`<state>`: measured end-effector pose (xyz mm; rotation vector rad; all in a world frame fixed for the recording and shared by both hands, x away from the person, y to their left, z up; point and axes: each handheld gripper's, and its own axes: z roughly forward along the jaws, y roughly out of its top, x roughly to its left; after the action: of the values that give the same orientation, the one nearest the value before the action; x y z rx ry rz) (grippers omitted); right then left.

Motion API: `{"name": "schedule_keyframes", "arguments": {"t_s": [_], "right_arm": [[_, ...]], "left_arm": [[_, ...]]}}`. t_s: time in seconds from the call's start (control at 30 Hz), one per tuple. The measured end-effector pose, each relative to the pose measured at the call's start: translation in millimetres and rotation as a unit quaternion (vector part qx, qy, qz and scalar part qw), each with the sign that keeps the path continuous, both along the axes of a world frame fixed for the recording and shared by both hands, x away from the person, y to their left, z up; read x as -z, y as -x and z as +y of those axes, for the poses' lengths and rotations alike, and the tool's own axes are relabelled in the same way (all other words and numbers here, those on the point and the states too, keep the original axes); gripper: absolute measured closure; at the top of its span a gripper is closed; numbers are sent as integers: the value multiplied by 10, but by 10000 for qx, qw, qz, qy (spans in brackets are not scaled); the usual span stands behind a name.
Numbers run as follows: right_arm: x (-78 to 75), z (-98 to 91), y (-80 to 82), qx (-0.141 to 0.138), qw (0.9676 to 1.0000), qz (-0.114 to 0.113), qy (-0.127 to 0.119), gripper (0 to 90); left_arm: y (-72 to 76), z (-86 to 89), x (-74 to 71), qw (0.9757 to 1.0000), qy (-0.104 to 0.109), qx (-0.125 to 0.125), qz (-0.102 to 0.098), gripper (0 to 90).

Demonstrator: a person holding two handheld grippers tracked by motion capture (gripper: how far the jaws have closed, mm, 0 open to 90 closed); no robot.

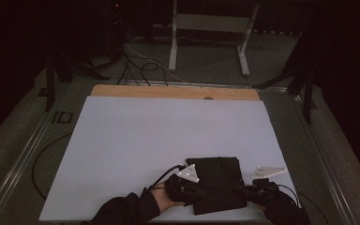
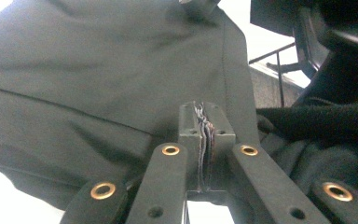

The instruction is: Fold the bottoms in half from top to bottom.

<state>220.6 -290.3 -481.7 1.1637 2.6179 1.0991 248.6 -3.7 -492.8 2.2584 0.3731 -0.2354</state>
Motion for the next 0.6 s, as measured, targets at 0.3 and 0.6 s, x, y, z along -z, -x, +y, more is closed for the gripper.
{"name": "schedule_keyframes", "arguments": {"t_s": [0.3,0.6], "right_arm": [[64,58,125,-166,9996,142,202,899],[98,104,156,-398,9985,214,314,899]], "left_arm": [[34,31,64,9998,-177,33,23,875],[59,41,91,9998,-168,68,123,860]]}}
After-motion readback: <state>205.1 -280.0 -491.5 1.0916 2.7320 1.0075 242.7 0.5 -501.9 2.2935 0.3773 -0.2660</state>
